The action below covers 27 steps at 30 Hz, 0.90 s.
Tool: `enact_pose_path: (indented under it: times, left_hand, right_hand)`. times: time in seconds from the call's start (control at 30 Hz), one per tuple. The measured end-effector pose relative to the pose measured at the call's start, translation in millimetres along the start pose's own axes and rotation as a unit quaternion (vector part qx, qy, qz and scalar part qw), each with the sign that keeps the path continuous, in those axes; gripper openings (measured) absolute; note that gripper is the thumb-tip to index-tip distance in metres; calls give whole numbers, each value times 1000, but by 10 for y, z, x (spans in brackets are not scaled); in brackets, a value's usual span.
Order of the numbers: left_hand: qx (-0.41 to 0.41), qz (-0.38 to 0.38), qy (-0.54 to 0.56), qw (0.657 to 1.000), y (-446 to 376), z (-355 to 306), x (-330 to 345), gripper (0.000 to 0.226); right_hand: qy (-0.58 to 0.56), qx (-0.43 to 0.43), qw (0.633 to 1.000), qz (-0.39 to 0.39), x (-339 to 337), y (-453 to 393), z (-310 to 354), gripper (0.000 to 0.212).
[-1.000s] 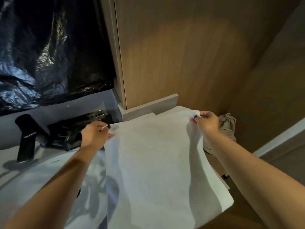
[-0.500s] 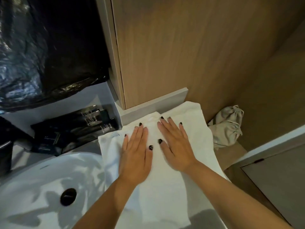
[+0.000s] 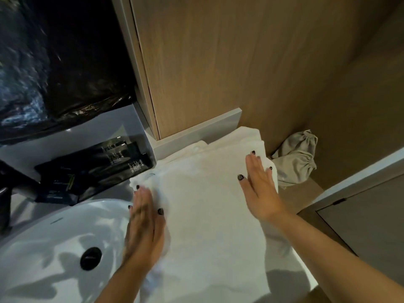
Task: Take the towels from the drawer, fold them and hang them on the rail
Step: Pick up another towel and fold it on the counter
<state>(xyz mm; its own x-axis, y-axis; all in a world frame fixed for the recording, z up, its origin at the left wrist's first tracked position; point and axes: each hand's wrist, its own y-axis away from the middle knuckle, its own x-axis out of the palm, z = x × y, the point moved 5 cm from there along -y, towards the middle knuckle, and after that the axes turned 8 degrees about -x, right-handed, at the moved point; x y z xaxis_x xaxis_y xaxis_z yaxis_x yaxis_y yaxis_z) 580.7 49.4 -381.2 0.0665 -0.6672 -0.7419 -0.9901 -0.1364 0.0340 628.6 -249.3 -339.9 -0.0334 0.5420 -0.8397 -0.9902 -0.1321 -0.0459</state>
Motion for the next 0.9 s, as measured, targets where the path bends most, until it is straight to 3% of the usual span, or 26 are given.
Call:
enact_pose_path:
  times: [0.07, 0.13, 0.23, 0.43, 0.53, 0.63, 0.8, 0.9]
  left_hand:
    - [17, -48, 22, 998, 33, -291, -79, 69]
    - [89, -53, 15, 995, 136, -651, 12, 64]
    - [137, -10, -4, 990, 324, -900, 322, 62]
    - [168, -15, -107, 980, 397, -551, 549, 64]
    - [171, -10, -130, 977, 398, -528, 582, 67]
    - [156, -8, -141, 978, 424, -520, 569, 69]
    - [126, -4, -158, 979, 676, -500, 503, 72]
    - [82, 25, -131, 988, 1034, -501, 538, 74]
  right_hand:
    - [6, -58, 994, -96, -68, 157, 317, 55]
    - [6, -135, 982, -132, 42, 323, 637, 54]
    - [76, -210, 970, -100, 409, 516, 854, 57]
    - [160, -215, 960, -83, 669, 552, 609, 60]
    - [143, -179, 969, -92, 688, 596, 417, 69]
    - [75, -60, 990, -99, 589, 717, 31, 78]
    - [90, -7, 996, -25, 427, 841, -228, 71]
    - [73, 19, 995, -67, 368, 1052, -13, 63]
